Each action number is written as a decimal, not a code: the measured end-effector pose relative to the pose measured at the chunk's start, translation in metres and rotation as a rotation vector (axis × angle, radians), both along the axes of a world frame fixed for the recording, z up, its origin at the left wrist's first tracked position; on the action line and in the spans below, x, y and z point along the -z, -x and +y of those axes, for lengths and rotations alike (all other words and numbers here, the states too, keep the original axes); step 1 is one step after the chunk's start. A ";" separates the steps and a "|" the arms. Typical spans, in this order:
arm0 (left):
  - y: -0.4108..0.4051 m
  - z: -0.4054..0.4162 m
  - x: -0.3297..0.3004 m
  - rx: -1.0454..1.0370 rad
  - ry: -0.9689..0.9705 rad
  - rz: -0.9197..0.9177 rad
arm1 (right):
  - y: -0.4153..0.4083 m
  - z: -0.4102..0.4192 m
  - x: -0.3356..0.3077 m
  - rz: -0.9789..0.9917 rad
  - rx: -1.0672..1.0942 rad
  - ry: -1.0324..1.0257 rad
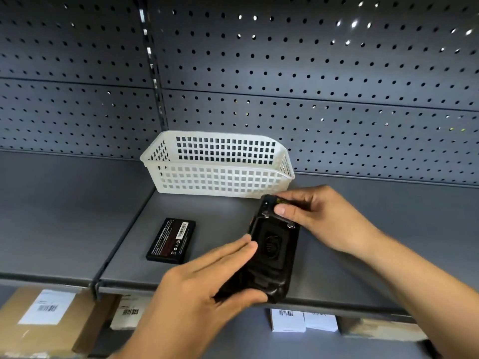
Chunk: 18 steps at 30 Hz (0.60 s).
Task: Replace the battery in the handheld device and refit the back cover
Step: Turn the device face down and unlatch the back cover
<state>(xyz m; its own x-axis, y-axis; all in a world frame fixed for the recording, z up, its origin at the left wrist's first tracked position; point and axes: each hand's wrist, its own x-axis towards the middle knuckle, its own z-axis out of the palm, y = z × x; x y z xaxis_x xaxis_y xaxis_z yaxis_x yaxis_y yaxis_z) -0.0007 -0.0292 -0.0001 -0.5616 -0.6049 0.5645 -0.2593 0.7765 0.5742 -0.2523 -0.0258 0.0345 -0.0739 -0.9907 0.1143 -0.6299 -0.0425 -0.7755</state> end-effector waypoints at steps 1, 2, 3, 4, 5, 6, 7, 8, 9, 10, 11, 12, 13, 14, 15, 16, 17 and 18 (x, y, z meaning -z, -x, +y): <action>0.000 0.000 0.002 0.009 -0.009 -0.015 | 0.000 -0.003 0.001 0.040 -0.009 -0.013; -0.001 0.000 0.002 0.019 -0.028 -0.023 | -0.001 -0.007 0.002 0.063 -0.018 -0.019; -0.001 -0.001 0.003 0.023 -0.050 -0.027 | -0.002 -0.009 0.004 0.081 -0.022 -0.017; -0.001 -0.001 0.003 0.021 -0.065 -0.033 | -0.004 -0.012 0.004 0.098 -0.026 -0.010; -0.001 0.000 0.004 0.014 -0.071 -0.042 | -0.005 -0.014 0.005 0.115 -0.023 -0.006; -0.001 0.000 0.004 0.004 -0.072 -0.052 | -0.007 -0.015 0.006 0.129 -0.017 -0.005; 0.000 0.001 0.006 -0.011 -0.067 -0.064 | -0.009 -0.017 0.007 0.140 -0.010 -0.008; 0.002 0.003 0.007 -0.026 -0.056 -0.077 | -0.009 -0.018 0.008 0.140 -0.008 -0.013; 0.003 0.004 0.008 -0.039 -0.043 -0.086 | -0.009 -0.020 0.009 0.127 -0.013 -0.019; 0.004 0.006 0.008 -0.047 -0.033 -0.090 | -0.009 -0.022 0.009 0.103 -0.030 -0.027; 0.005 0.007 0.008 -0.052 -0.030 -0.091 | -0.009 -0.024 0.010 0.084 -0.051 -0.034; 0.006 0.007 0.007 -0.056 -0.029 -0.096 | -0.009 -0.025 0.010 0.074 -0.066 -0.040; 0.007 0.008 0.007 -0.060 -0.026 -0.106 | -0.009 -0.027 0.010 0.073 -0.077 -0.044; 0.008 0.007 0.006 -0.062 -0.020 -0.119 | -0.009 -0.028 0.009 0.075 -0.087 -0.047; 0.009 0.007 0.006 -0.063 -0.013 -0.130 | -0.009 -0.029 0.009 0.080 -0.096 -0.049; 0.009 0.007 0.006 -0.062 -0.007 -0.141 | -0.010 -0.029 0.009 0.083 -0.102 -0.048; 0.009 0.007 0.006 -0.058 -0.006 -0.151 | -0.010 -0.028 0.009 0.082 -0.105 -0.042; 0.009 0.007 0.006 -0.048 -0.014 -0.162 | -0.011 -0.028 0.010 0.076 -0.104 -0.035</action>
